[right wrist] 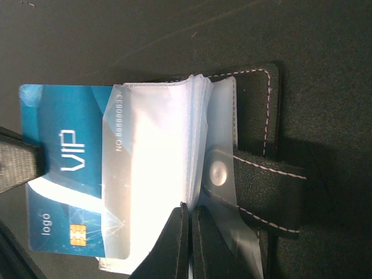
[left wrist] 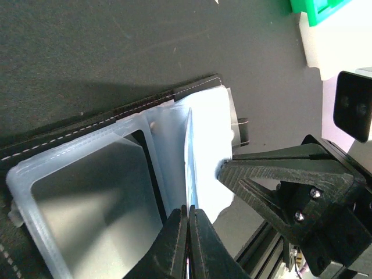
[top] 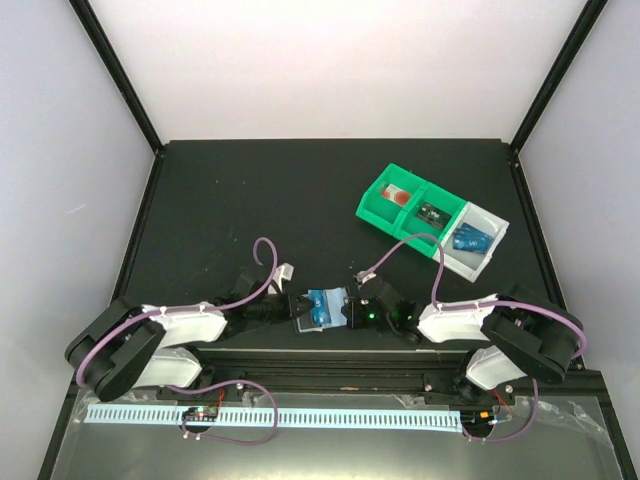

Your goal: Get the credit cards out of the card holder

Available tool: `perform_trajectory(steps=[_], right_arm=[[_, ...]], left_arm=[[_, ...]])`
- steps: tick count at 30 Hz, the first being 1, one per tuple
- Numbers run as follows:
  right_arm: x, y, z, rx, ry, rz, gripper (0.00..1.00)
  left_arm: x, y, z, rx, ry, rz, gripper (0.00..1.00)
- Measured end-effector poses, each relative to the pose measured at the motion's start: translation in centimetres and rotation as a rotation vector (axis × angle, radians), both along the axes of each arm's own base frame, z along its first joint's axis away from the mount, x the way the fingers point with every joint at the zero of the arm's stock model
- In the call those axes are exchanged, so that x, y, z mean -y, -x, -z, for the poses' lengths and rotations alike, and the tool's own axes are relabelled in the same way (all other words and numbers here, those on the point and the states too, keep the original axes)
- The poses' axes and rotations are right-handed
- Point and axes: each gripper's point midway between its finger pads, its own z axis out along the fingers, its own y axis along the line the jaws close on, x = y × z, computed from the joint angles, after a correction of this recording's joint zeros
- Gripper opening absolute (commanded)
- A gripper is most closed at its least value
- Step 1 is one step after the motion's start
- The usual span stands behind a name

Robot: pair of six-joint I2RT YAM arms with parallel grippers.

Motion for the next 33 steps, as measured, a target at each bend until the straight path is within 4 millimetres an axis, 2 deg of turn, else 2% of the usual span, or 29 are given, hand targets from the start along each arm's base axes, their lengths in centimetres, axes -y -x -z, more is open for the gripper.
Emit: perform_trajectory(steps=[9,14,17,20,26,30,33], right_arm=[[0.5,0.0,-0.1,-0.002,0.045,0.000,0.06],[1.6,0.6,-0.4,0.005,0.095,-0.025,0.21],[2.1,0.9,-1.6,0.040,0.112,-0.065,0.28],[2.2,1.0,-3.8,0.102,0.110,-0.112,0.32],[1.6,1.1,-10.4,0.249,0.081,-0.242,0.36],[1.6,2.4,-15.5,0.341,0.013,-0.339,0.42],[1.8,3.8,-18.1,0.377,-0.053,-0.400,0.43]], left_arm=[[-1.8,-0.2,-1.2,0.058,-0.054,-0.047,0.02],[-2.4,-0.2,-2.6,0.110,-0.057,-0.062,0.02],[-2.3,-0.1,-4.0,0.162,-0.032,-0.042,0.02],[-2.1,0.4,-5.2,0.202,-0.005,-0.005,0.02],[-1.2,2.0,-6.7,0.240,0.057,0.106,0.02],[-0.5,3.5,-7.8,0.261,0.109,0.205,0.02],[0.1,4.5,-8.7,0.269,0.149,0.277,0.02]])
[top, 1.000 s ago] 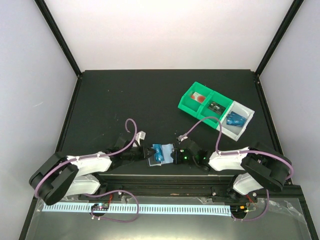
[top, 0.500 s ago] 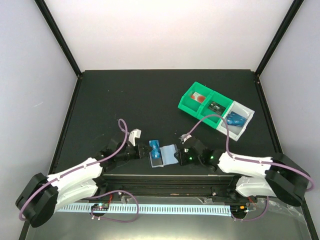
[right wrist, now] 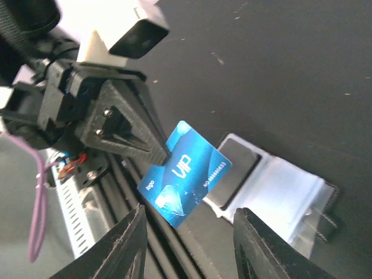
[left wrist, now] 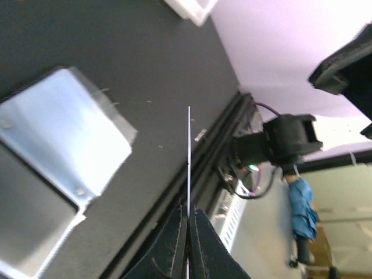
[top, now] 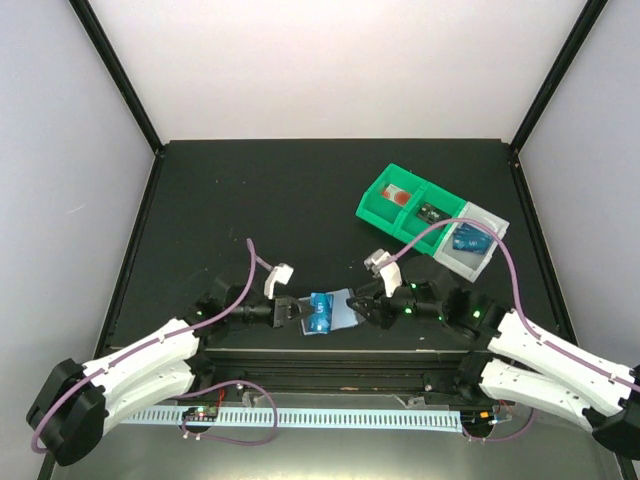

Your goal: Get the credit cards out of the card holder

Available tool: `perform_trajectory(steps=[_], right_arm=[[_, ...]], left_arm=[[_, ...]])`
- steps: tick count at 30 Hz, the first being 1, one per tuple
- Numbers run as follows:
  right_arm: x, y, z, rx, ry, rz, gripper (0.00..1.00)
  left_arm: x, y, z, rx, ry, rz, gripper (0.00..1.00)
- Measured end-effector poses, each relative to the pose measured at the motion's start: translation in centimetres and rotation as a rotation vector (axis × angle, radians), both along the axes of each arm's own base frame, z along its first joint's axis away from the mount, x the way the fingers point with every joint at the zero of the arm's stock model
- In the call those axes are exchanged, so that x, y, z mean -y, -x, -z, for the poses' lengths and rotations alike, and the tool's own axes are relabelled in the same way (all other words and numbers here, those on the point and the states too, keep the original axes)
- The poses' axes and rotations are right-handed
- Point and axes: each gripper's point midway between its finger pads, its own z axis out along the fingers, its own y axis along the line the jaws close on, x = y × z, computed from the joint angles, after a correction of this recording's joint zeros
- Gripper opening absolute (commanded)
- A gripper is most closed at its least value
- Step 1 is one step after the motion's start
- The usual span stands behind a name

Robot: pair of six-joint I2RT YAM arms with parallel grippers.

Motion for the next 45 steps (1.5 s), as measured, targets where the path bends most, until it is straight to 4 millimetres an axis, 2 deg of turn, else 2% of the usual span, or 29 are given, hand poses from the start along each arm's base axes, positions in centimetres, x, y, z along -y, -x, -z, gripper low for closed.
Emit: perform_trajectory(steps=[3,9,15,20,24,26,29,32,33,34,37,39,45], right_arm=[[-0.1,1.6,-0.7,-0.026,-0.023,-0.086,0.46],[-1.0,3.5,-0.5,-0.128,-0.006,-0.223,0.49],[-1.9,3.8,-2.1,-0.167,-0.027,-0.302,0.50],[-2.8,3.8,-0.9,-0.223,-0.005,-0.349,0.49],[-3.4,4.0,0.5,-0.280,0.016,-0.385,0.35],[-3.6,4.2,0.7,-0.293,0.014,-0.398,0.24],[-3.8,4.5,0.4,-0.299,-0.006,-0.424,0.02],[-3.9,4.8,0.0,-0.307,-0.030,-0.444,0.01],[-3.9,4.8,0.1,-0.312,-0.035,-0.447,0.01],[-3.8,4.8,0.2,-0.320,-0.039,-0.448,0.01],[-3.8,4.9,0.4,-0.331,-0.060,-0.457,0.01],[-3.8,4.8,0.7,-0.341,-0.062,-0.451,0.01],[-4.0,3.9,0.9,-0.344,-0.076,-0.401,0.01]], left_arm=[[0.6,1.0,-1.5,0.018,0.051,0.080,0.02],[1.1,2.9,-3.4,0.048,0.125,0.202,0.02],[1.3,4.2,-4.2,0.057,0.167,0.280,0.02],[1.5,5.0,-5.0,0.074,0.196,0.328,0.02],[1.7,5.3,-5.5,0.095,0.217,0.351,0.02],[1.7,5.4,-5.7,0.102,0.225,0.360,0.01],[1.7,5.5,-5.6,0.106,0.229,0.366,0.02],[1.7,5.5,-5.5,0.103,0.228,0.369,0.01],[1.7,5.5,-5.5,0.100,0.227,0.369,0.05],[1.8,5.5,-5.4,0.098,0.226,0.369,0.13],[1.8,5.3,-5.1,0.092,0.215,0.359,0.50],[1.8,5.0,-4.7,0.089,0.199,0.339,0.67],[1.1,3.7,-4.2,0.104,0.128,0.231,0.99]])
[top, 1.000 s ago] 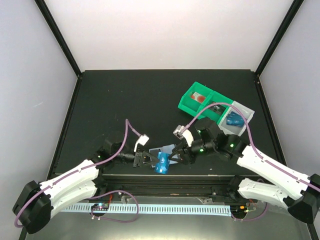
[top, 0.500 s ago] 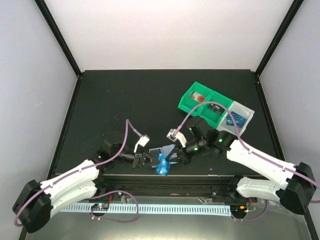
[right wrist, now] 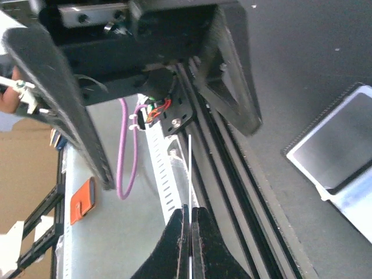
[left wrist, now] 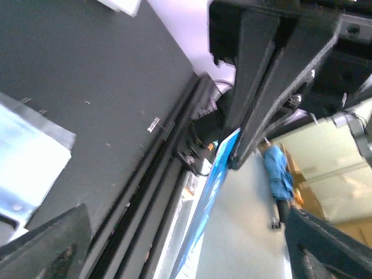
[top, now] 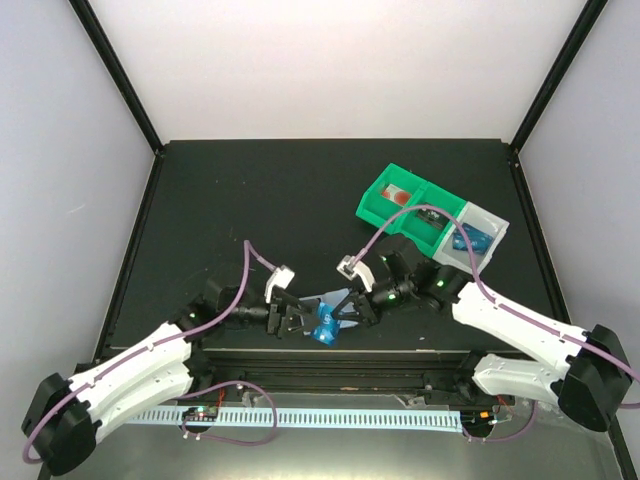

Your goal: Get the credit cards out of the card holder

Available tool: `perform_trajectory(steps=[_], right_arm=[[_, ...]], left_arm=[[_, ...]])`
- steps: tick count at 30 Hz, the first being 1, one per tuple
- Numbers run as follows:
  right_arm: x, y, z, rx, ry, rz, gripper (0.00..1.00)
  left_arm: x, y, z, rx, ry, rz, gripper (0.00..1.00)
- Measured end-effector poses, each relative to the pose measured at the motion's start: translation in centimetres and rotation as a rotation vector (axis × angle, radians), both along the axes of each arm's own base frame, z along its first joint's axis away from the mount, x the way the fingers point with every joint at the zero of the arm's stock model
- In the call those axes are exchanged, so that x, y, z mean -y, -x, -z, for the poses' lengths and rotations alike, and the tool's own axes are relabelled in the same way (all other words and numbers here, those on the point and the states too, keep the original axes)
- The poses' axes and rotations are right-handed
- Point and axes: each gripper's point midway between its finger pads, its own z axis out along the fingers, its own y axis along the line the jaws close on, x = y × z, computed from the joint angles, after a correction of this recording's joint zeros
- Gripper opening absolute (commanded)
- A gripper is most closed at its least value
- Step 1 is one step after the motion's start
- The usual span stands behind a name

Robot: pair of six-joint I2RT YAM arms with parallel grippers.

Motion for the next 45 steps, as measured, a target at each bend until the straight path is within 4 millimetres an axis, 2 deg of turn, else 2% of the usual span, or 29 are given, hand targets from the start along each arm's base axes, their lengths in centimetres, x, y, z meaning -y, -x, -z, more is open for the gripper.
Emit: perform_trajectory(steps=[3,8,11,14,18,22,26,29,35,39,42,45], right_arm=[[0.3,-0.9,0.5,-0.003,0.013,0.060,0.01],[1.4,-3.8,1.2,0.011,0.047,0.222,0.01],[2.4,-6.2,1.3,0.034,0.071,0.347,0.01],[3.8,-8.3,1.0,0.054,0.072,0.464,0.01],[7.0,-12.0,0.2,0.084,0.068,0.676,0.01],[10.8,-15.2,-0.8,0.131,0.073,0.880,0.01],[14.5,-17.4,-1.6,0.182,0.087,1.053,0.01],[18.2,-19.1,-2.1,0.224,0.111,1.203,0.01],[24.2,-21.1,-1.9,0.266,0.193,1.403,0.01],[28.4,-22.2,-0.9,0.251,0.248,1.500,0.01],[30.9,-22.7,0.2,0.229,0.289,1.538,0.01],[32.1,-23.1,1.3,0.212,0.335,1.540,0.01]], left_arm=[[-0.6,-1.5,-0.6,0.036,-0.042,-0.104,0.99],[-1.9,-3.9,-2.1,0.107,-0.111,-0.267,0.99],[-2.7,-4.8,-1.9,0.121,-0.164,-0.333,0.99],[-3.5,-5.3,-0.9,0.115,-0.222,-0.377,0.99],[-4.6,-5.7,0.5,0.099,-0.294,-0.428,0.99],[-5.3,-6.1,0.7,0.109,-0.317,-0.474,0.99],[-5.5,-6.3,1.0,0.104,-0.326,-0.488,0.99],[-5.5,-6.3,1.6,0.092,-0.343,-0.489,0.99],[-5.5,-6.3,2.8,0.062,-0.373,-0.485,0.99],[-5.4,-6.4,2.9,0.060,-0.375,-0.484,0.99],[-5.3,-6.5,2.9,0.060,-0.372,-0.480,0.99],[-5.1,-6.5,3.0,0.057,-0.369,-0.475,0.99]])
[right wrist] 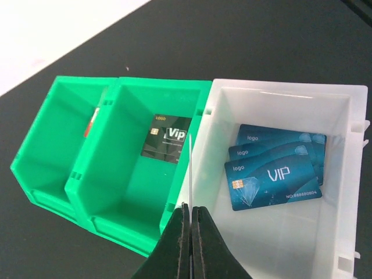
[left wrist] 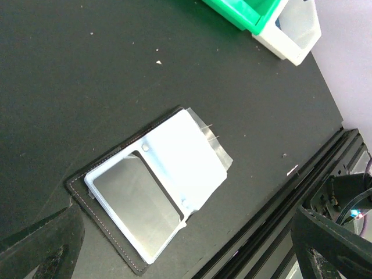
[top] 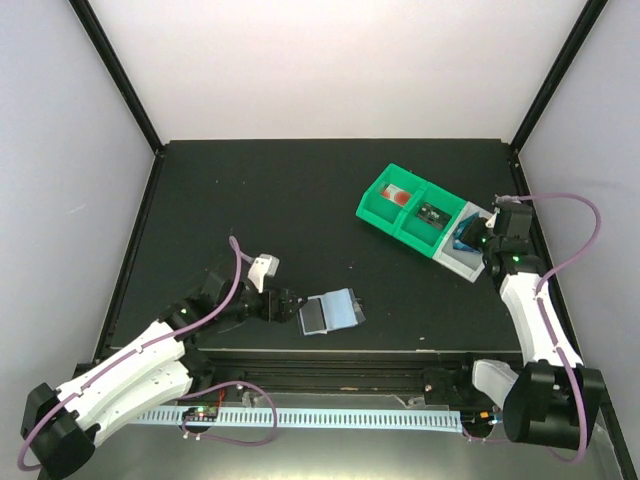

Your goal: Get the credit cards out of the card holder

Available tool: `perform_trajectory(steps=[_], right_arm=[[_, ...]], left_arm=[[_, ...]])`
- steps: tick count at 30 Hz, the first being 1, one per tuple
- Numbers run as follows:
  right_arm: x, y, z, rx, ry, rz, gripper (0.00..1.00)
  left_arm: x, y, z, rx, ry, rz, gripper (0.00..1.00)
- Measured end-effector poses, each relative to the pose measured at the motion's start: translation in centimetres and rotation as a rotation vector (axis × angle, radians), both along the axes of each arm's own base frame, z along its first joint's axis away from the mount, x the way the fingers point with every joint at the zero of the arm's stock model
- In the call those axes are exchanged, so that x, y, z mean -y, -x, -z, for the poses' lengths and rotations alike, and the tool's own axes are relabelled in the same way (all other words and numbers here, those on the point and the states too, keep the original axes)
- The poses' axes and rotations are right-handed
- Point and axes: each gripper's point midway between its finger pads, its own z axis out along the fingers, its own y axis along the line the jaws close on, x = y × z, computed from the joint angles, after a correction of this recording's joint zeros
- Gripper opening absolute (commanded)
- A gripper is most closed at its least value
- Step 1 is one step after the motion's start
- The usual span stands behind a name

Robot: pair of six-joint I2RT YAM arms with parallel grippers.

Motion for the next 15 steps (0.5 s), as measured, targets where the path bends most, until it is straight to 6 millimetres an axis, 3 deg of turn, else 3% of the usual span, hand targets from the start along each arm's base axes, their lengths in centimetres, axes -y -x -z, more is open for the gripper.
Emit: perform_trajectory(steps=[15], right_arm=[[1.6,-1.8,4.7,-0.112,0.038,-0.008,0.01]], left_arm=[[0.3,0.2,0.7,-0.020,0.004,0.015,0.99]])
